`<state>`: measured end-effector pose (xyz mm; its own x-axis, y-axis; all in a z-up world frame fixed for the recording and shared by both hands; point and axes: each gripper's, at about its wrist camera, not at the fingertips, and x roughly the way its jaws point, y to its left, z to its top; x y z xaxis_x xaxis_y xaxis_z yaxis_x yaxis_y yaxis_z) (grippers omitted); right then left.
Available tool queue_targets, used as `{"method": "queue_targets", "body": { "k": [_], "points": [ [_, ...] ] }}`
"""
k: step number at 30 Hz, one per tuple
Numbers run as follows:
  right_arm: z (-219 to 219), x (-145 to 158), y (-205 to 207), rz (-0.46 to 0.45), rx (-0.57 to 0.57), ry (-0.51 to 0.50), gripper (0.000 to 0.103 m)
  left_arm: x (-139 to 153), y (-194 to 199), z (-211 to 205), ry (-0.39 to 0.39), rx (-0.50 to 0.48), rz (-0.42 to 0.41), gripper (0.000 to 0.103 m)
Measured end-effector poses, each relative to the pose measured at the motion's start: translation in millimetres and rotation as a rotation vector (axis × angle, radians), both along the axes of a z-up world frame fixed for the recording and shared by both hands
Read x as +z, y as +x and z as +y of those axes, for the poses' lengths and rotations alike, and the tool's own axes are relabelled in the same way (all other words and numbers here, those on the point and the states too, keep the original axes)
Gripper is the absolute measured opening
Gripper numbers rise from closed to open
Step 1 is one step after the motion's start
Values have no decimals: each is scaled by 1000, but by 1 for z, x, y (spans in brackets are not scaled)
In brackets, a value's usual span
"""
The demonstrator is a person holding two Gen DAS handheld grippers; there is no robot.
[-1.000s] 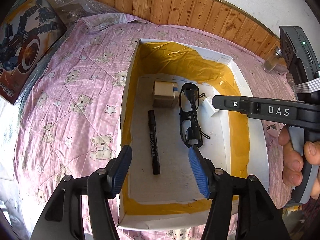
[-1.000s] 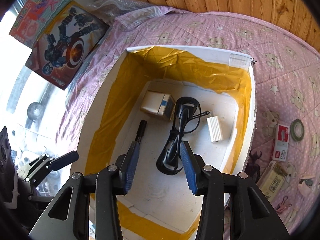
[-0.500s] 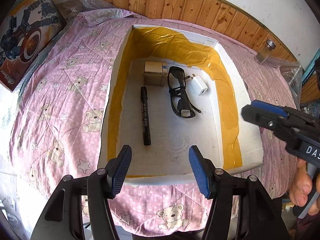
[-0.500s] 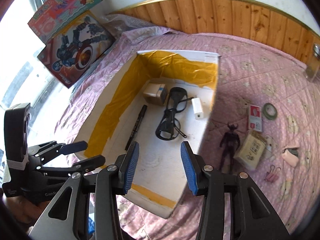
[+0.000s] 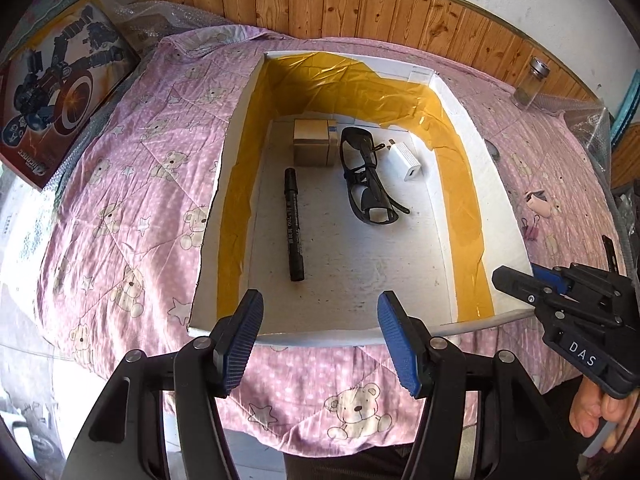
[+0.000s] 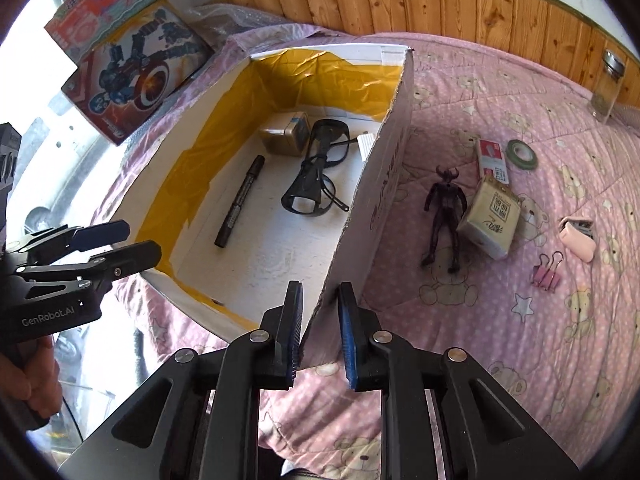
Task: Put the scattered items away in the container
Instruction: 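Move both tools back toward the tissue pack and binder clip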
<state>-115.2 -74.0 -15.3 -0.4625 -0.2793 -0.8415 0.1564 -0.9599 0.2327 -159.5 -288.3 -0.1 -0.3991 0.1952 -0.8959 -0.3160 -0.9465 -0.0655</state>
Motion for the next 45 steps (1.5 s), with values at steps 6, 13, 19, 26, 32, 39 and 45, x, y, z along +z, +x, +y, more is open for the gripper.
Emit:
{"method": "queue_targets", "body": {
  "k": [6, 13, 19, 26, 32, 39, 45],
  "points": [
    [18, 31, 24, 96, -72, -48, 35, 21, 19, 3, 54, 25, 52, 61],
    [20, 55, 56, 168, -52, -66, 37, 40, 41, 24, 79, -6, 122, 61],
    [25, 57, 72, 180, -51, -79, 38, 47, 59, 37, 85, -26, 149, 61],
    [27, 67, 88, 233, -25, -103, 38, 55, 73, 40, 105, -17, 163, 61],
    [45, 62, 101, 246, -44, -149, 38, 60, 85, 56, 127, -41, 180, 63],
    [87, 46, 107, 226, -136, -205, 38, 55, 94, 92, 112, -107, 176, 63],
    [138, 26, 105, 181, -261, -242, 38, 46, 94, 131, 130, -179, 145, 63]
  ]
}}
